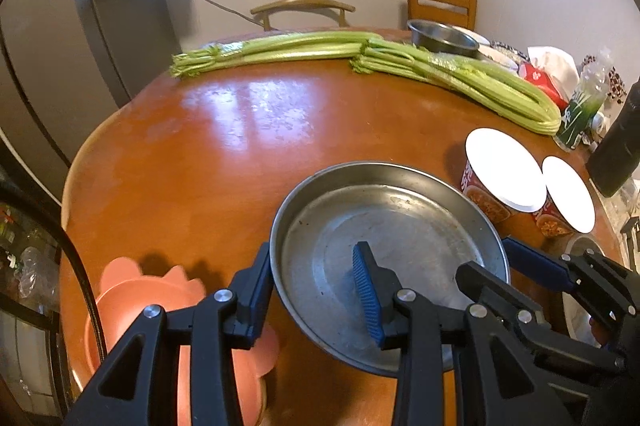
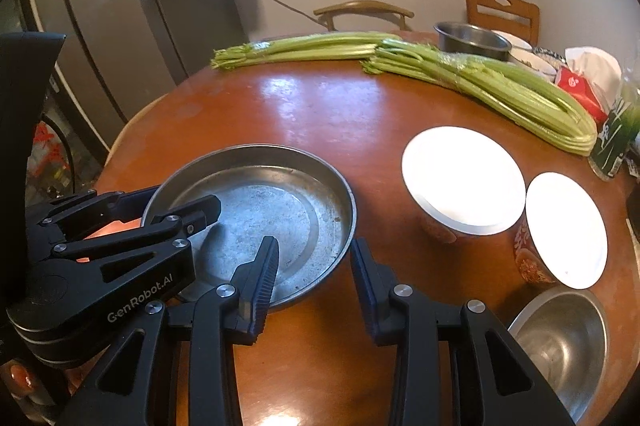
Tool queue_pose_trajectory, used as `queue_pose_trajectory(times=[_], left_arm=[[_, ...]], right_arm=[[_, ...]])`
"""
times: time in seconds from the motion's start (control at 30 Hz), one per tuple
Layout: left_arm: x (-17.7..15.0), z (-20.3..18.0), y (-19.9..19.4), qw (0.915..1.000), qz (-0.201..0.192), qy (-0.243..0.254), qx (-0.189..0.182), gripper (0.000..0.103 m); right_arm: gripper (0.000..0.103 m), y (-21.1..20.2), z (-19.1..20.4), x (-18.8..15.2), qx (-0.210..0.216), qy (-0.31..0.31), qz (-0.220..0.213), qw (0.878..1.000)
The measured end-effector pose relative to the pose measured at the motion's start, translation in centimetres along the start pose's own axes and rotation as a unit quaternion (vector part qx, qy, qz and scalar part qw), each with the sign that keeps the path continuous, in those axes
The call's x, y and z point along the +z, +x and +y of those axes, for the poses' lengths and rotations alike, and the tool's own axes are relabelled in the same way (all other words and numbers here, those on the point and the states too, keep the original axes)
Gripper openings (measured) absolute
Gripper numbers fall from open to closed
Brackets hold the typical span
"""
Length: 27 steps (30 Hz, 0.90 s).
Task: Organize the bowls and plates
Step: 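Lift the silver tray and carry it over the pink plate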
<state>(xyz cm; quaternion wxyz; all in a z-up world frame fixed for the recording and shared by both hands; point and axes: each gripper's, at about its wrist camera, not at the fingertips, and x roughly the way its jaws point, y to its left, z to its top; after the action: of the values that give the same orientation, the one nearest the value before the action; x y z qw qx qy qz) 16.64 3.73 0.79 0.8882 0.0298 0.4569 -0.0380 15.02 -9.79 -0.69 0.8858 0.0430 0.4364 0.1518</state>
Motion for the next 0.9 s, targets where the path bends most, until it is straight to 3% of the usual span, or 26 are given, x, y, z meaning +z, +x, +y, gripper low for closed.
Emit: queue_pose_trajectory(times=[0.43, 0.9], left_arm=[[-2.9, 6.4, -6.1, 0.9969, -0.047, -0.051, 0.038, 0.04], [-6.0, 13.3, -6.7, 0.9926, -0.047, -0.094, 0.061, 0.04]], right_arm=[[0.04, -2.5, 7.0, 0.3, 0.038, -0.073, -0.028, 0.996], [0.04, -0.1, 14.4, -0.1, 0.06, -0.133, -0.012, 0.989]])
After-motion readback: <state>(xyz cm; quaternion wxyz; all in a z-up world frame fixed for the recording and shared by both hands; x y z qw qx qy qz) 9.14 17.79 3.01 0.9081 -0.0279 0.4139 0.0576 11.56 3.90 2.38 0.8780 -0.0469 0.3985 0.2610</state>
